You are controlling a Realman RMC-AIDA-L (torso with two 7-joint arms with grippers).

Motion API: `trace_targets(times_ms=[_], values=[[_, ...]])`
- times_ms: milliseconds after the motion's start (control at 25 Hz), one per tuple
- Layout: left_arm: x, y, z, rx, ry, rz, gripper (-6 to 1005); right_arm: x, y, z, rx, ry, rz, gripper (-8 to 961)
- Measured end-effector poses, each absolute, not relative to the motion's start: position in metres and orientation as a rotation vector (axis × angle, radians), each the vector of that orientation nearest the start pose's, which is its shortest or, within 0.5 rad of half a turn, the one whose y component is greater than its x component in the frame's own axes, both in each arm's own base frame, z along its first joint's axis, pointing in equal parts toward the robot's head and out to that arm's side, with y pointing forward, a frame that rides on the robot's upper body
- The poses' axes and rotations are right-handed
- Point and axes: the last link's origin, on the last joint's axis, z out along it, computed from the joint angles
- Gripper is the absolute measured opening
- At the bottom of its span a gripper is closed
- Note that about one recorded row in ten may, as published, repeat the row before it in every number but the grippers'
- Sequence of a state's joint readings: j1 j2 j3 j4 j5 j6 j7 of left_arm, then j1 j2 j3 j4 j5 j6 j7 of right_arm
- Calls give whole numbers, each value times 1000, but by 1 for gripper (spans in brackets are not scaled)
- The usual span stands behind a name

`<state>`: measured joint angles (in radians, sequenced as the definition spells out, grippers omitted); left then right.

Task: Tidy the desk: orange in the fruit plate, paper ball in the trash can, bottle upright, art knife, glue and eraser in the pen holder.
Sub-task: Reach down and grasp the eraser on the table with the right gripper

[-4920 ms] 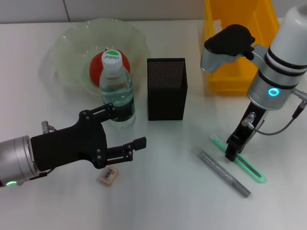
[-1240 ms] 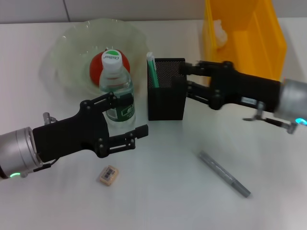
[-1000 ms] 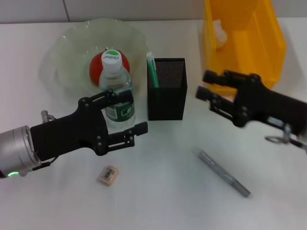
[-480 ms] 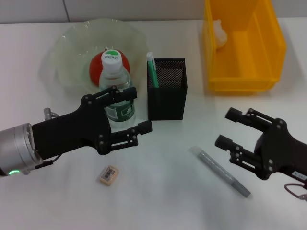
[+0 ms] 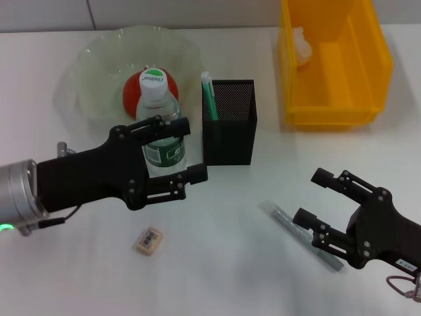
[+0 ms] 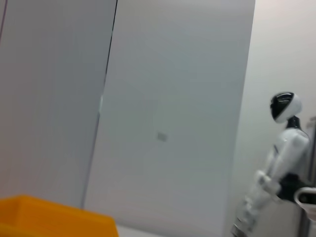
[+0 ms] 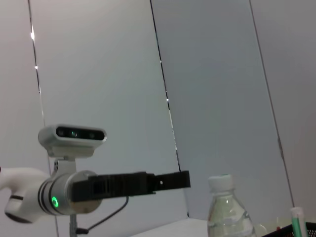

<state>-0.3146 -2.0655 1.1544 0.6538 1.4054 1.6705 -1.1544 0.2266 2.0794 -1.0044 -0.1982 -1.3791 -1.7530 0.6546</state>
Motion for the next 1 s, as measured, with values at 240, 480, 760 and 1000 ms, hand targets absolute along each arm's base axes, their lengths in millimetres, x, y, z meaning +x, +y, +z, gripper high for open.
trace_targets(times_ms=[240,480,760,1000], values=[[-227,283,7,-2840,-482,-940,800,298,201,-43,-2390,420,1192,728],[-206,295,34,-2852,-674,-551,800,298,205,-46,-2397,426,1166,729],[-189,294,53,-2801,-674,-255,799,298,210,-47,-2397,431,1148,729],[-183,293,50,-2806,-733,-145,799,297,213,-47,-2400,427,1149,729]])
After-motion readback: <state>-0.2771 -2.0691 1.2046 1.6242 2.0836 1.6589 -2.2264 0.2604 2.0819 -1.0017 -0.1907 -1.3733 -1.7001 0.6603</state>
